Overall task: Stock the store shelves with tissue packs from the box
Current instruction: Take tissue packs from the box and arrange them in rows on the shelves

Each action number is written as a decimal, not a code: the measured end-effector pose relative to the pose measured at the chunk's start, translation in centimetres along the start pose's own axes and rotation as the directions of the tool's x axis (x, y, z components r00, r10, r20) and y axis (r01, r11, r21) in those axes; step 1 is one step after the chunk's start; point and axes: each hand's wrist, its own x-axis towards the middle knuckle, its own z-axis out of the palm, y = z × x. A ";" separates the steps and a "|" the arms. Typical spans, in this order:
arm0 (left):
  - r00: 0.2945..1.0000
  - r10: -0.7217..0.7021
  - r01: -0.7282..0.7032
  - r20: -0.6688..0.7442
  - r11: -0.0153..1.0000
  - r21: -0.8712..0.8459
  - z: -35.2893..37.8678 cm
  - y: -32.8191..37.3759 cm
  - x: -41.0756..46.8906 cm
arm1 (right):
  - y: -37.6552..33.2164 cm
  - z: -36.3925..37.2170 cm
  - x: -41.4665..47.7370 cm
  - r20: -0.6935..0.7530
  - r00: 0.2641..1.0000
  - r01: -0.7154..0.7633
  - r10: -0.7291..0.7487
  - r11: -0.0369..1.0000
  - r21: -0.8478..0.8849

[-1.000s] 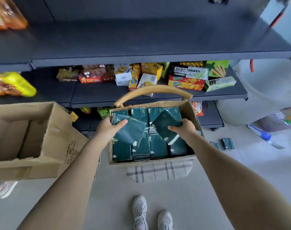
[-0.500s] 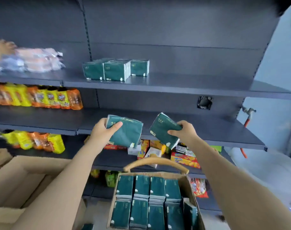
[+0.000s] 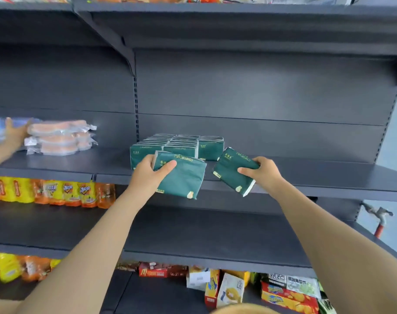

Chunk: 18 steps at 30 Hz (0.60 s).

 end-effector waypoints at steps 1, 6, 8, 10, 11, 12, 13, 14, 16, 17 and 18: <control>1.000 0.005 -0.005 0.005 1.000 -0.003 -0.3 -0.3 1.7 | -0.5 0.9 1.5 -0.007 1.000 0.006 -0.006 0.999 -0.040; 0.998 0.060 -0.060 0.011 0.998 -0.022 -1.4 -1.3 9.0 | -2.4 4.8 8.9 -0.055 0.992 0.084 -0.112 0.928 -0.364; 0.997 0.076 -0.076 0.003 0.997 -0.015 -1.4 -1.5 11.2 | -2.5 6.0 11.5 -0.032 0.992 0.096 -0.125 0.878 -0.469; 0.996 0.085 -0.085 -0.012 0.996 -0.017 -1.3 -1.8 13.4 | -2.5 7.3 13.7 -0.028 0.991 0.095 -0.128 0.848 -0.521; 0.996 0.092 -0.092 -0.018 0.996 -0.017 -1.2 -1.9 14.3 | -2.5 7.8 14.7 -0.035 0.991 0.094 -0.131 0.848 -0.521; 0.995 0.100 -0.100 -0.021 0.995 -0.014 -1.0 -1.9 15.2 | -2.4 8.4 15.6 -0.044 0.990 0.093 -0.133 0.856 -0.508; 0.994 0.108 -0.109 -0.025 0.994 -0.013 -0.7 -1.9 16.0 | -2.2 9.0 16.4 -0.046 0.990 0.095 -0.136 0.861 -0.500; 0.993 0.113 -0.114 -0.030 0.993 -0.011 -0.5 -2.0 16.7 | -1.9 9.6 17.2 -0.039 0.989 0.105 -0.144 0.856 -0.507; 0.991 0.122 -0.122 -0.048 0.992 -0.008 0.1 -2.2 17.8 | -1.2 10.6 18.7 -0.031 0.985 0.127 -0.169 0.838 -0.530; 0.990 0.124 -0.124 -0.061 0.992 -0.011 0.3 -2.3 18.2 | -0.9 11.0 19.4 -0.043 0.983 0.128 -0.178 0.838 -0.530; 0.989 0.123 -0.125 -0.078 0.992 -0.019 0.6 -2.4 18.5 | -0.6 11.4 20.0 -0.063 0.981 0.125 -0.185 0.841 -0.526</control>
